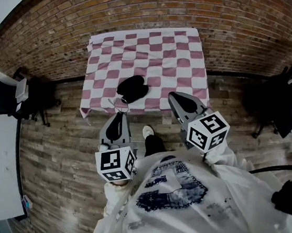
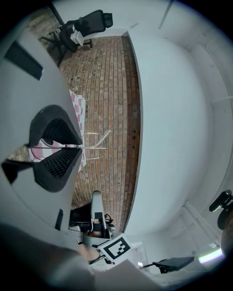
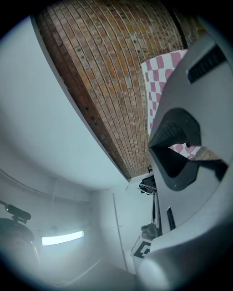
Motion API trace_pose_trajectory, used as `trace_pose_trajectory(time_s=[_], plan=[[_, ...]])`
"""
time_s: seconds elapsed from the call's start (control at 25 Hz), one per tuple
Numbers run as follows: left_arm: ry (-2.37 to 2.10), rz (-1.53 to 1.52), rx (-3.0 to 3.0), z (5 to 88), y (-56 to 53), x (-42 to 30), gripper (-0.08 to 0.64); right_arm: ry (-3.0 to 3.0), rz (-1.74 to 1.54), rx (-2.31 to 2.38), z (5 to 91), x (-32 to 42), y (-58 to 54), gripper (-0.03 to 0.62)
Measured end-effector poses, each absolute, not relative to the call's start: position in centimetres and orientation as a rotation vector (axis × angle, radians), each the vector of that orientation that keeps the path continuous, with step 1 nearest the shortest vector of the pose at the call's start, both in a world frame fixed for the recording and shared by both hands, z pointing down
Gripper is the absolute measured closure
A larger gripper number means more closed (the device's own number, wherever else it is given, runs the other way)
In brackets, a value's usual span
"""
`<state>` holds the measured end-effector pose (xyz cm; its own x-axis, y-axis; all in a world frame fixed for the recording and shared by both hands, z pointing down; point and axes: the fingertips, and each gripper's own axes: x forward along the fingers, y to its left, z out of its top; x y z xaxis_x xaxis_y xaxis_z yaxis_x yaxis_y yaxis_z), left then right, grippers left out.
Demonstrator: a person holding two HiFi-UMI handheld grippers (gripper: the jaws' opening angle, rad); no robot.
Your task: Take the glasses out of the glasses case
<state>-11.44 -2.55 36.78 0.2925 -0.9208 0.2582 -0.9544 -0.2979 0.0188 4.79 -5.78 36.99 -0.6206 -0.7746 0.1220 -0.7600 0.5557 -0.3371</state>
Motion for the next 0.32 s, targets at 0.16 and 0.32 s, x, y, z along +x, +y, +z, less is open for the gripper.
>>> trace_pose_trajectory(time_s=[0.16, 0.32], plan=[[-1.751, 0.296, 2.376, 36.94, -2.60, -11.71, 0.525, 2.737, -0.567, -1.351, 37.13, 4.71, -5.84, 0.580], [-1.750, 0.293, 2.371, 37.09, -2.58, -11.92, 0.525, 2.736, -0.567, -1.353, 37.18, 4.60, -5.82, 0.580]])
